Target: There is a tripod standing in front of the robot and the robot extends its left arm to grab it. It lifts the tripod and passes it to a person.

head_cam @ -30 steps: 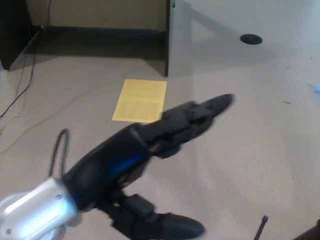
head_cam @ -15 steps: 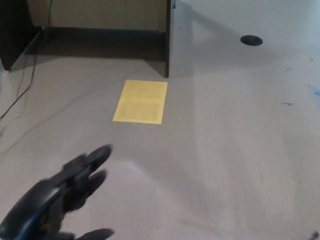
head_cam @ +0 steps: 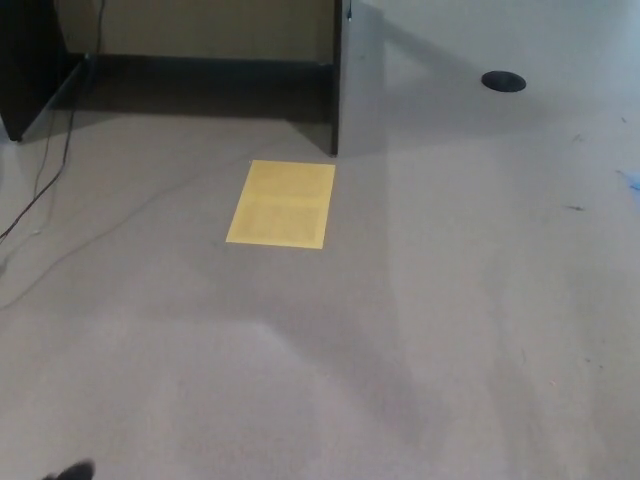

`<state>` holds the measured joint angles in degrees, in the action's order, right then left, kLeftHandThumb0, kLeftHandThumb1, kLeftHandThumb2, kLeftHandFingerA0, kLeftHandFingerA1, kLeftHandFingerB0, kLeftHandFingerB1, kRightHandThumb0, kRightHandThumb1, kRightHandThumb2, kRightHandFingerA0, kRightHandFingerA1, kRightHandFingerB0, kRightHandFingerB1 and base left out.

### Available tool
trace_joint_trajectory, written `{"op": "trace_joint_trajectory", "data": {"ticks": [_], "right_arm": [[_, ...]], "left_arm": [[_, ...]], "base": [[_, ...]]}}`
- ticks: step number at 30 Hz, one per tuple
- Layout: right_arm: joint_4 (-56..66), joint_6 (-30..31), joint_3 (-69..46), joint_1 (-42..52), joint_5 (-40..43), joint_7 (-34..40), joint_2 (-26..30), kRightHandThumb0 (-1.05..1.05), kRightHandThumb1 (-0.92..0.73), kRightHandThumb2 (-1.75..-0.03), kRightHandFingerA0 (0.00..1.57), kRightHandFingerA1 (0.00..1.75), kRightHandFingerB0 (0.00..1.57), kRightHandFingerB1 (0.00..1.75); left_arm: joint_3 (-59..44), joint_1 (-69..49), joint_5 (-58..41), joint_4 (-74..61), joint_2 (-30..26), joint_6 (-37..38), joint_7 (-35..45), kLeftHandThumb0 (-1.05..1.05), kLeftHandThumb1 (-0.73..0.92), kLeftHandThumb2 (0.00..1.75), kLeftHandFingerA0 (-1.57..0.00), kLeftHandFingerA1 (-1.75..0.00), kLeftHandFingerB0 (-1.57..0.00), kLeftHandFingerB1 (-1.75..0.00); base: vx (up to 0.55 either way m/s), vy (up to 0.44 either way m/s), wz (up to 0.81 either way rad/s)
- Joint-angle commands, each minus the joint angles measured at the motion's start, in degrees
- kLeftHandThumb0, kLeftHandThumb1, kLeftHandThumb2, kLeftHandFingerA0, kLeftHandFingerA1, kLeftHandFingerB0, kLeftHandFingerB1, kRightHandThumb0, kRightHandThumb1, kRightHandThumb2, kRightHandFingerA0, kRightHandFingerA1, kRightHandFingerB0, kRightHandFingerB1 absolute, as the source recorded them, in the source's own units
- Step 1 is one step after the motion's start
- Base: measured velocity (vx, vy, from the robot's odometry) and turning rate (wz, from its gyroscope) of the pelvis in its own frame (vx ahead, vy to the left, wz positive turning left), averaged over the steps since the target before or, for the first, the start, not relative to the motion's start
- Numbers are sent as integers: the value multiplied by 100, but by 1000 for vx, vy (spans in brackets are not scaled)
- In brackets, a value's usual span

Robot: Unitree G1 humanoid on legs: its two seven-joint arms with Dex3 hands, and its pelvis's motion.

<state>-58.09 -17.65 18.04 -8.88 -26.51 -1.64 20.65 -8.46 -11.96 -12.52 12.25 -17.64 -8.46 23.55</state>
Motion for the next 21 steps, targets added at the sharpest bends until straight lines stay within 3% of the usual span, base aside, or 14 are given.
{"op": "trace_joint_trajectory", "data": {"ticks": [1,2,4,5,10,20,21], "right_arm": [[-91,-187,-208,277,228,87,181,-38,-72,-60,65,42,44,34],[-105,-179,-198,242,206,92,174,-38,-72,-61,65,42,44,34],[-97,-168,-190,246,175,83,190,-38,-72,-61,65,42,43,34],[-116,-168,-188,243,164,85,188,-38,-72,-61,65,42,43,34],[-141,-210,-210,248,148,87,199,-39,-72,-61,65,42,43,34],[-279,-173,-163,183,51,168,145,-39,-72,-63,67,43,43,35],[-270,-199,-211,196,121,117,130,-39,-71,-62,67,44,43,35]], "left_arm": [[-46,317,1161,2628,-301,1634,-1574,-76,47,85,-6,-44,-6,-13],[-32,347,1167,2709,-319,1668,-1586,-71,45,86,-6,-45,0,-20],[-40,359,1092,2810,-299,1714,-1522,-71,45,85,-3,-43,-2,-19],[4,335,1145,2821,-313,1767,-1539,-69,44,85,-11,-47,0,-23],[105,430,1222,3124,-336,1932,-1596,-72,47,81,-15,-45,-4,-24],[233,636,1313,3777,-443,2395,-1572,-71,49,81,-10,-43,-5,-27],[252,659,1326,3832,-465,2420,-1549,-68,61,58,-17,-34,-6,-25]], "base": [[0,0,0],[0,0,0],[0,0,0],[0,0,0],[0,0,0],[0,0,0],[0,0,0]]}}
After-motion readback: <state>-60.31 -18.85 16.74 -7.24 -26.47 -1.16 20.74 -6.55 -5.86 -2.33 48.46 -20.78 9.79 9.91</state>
